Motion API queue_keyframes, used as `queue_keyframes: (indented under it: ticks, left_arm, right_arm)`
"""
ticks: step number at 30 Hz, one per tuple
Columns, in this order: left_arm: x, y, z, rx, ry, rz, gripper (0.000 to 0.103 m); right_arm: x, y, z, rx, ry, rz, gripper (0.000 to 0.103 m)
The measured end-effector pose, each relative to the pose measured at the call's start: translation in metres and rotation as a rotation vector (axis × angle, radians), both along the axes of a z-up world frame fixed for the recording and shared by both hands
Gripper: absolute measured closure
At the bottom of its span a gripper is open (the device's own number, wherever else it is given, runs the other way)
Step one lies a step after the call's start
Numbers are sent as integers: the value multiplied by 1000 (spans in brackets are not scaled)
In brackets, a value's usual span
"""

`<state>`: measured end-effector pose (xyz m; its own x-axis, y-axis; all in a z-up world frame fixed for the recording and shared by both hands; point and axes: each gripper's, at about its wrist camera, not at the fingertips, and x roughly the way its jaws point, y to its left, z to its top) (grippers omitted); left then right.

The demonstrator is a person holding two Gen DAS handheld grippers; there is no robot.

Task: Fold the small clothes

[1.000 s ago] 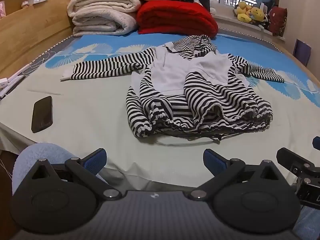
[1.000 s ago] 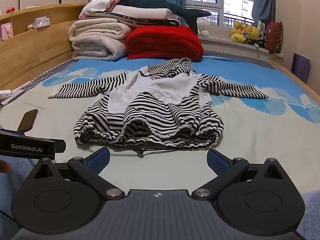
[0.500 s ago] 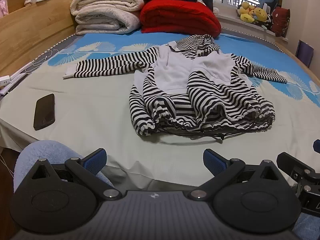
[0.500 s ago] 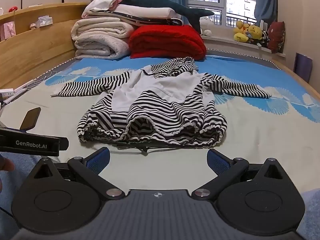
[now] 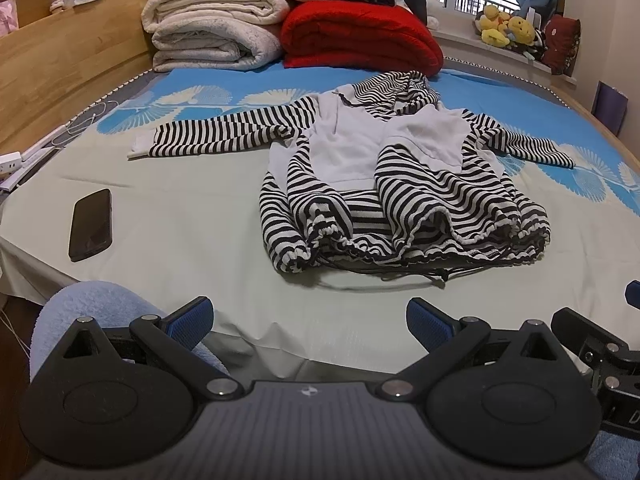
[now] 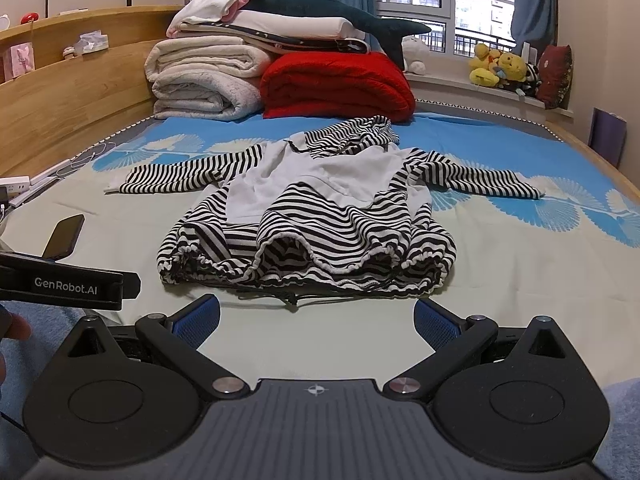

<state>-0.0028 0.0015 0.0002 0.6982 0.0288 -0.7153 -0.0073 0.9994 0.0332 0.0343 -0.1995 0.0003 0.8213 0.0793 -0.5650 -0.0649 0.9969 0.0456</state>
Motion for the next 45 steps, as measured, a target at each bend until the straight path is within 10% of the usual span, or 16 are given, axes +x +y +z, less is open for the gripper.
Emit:
queue_keyframes:
  ticks: [45]
  left_arm:
    - [-2, -2, 7, 2, -10, 0, 0]
  right_arm:
    - [0, 3, 2, 6, -6, 17, 1]
